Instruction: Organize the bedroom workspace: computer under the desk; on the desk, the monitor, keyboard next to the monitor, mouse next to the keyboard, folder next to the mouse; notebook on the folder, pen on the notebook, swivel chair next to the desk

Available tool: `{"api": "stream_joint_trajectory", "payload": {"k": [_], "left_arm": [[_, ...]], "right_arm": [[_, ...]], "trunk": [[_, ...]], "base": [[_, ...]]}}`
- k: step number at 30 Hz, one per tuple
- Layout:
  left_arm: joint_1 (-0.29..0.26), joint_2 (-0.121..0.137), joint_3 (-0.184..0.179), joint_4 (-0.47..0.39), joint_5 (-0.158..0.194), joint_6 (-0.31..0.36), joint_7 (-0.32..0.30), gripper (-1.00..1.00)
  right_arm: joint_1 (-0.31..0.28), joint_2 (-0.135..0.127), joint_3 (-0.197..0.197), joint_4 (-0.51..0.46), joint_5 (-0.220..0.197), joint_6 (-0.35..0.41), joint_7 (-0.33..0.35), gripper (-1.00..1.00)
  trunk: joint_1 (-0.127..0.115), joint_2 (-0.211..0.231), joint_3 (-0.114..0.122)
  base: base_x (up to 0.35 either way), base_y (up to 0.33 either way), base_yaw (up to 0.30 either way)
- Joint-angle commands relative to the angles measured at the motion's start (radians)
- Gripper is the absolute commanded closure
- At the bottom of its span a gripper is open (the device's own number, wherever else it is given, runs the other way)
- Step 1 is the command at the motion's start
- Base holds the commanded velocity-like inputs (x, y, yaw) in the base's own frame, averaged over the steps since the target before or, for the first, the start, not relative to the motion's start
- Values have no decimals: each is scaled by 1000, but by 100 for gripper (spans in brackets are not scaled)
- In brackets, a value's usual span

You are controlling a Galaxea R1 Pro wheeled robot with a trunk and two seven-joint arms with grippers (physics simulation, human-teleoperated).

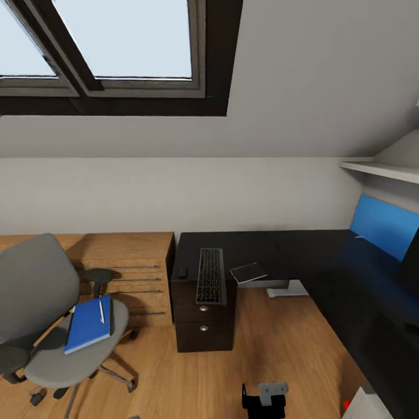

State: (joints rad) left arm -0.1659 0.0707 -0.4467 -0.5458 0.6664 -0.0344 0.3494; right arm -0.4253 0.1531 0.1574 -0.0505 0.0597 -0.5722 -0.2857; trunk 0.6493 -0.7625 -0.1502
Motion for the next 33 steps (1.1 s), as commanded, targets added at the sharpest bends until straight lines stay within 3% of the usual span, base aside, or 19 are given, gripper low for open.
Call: {"api": "stream_joint_trajectory", "payload": {"k": [1,8,16,33], "left_arm": [[-1,1,-9,-1,10,-4,7,-100],[-1,-6,-10,-4,7,-5,7,-100],[-1,-6,-11,-55,7,-3,8,-100],[-1,-6,-11,-78,4,-2,13,-100]], "right_arm": [[-1,0,5,1,6,0,-10,-100],[-1,0,5,1,6,0,-10,-100],[-1,0,4,1,6,-1,-10,-100],[-1,0,5,1,6,0,-10,-100]], "trunk": [[0,-1,-2],[0,-1,-2],[0,-1,-2],[65,-120,-55]], "base": [[-135,314,0],[-146,274,0],[-27,41,0],[-1,1,0]]}}
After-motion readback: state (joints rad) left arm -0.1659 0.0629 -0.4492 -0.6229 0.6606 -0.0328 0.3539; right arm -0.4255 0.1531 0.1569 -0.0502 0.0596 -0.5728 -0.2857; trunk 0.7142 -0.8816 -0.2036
